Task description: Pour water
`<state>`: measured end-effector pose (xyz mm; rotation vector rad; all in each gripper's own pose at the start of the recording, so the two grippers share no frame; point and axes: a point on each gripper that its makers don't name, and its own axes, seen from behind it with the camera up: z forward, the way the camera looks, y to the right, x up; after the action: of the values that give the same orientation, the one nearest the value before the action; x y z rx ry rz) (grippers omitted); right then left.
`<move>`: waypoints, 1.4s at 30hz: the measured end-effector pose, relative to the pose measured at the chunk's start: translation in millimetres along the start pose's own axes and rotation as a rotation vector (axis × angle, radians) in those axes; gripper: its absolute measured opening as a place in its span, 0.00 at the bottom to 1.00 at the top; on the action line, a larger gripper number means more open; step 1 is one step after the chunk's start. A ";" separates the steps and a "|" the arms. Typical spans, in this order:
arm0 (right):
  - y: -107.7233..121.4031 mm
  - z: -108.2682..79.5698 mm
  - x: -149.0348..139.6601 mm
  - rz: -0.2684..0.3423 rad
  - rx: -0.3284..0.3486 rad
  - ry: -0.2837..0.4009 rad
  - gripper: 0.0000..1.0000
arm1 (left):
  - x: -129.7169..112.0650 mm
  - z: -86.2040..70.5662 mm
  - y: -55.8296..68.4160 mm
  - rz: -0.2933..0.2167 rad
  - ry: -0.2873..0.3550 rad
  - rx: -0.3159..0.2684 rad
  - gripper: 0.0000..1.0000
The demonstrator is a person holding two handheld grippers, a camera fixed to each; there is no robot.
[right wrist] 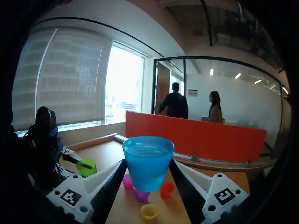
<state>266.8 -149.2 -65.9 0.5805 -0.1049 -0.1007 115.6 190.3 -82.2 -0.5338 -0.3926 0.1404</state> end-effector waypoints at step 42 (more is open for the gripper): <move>-68.1 30.1 -11.0 -0.334 0.341 -0.112 0.86 | 17.6 -12.6 47.8 0.034 -0.043 -0.124 0.81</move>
<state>247.6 -220.7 -79.2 0.9301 -0.1343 -0.4459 135.4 229.3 -111.2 -0.6607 -0.4362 0.1614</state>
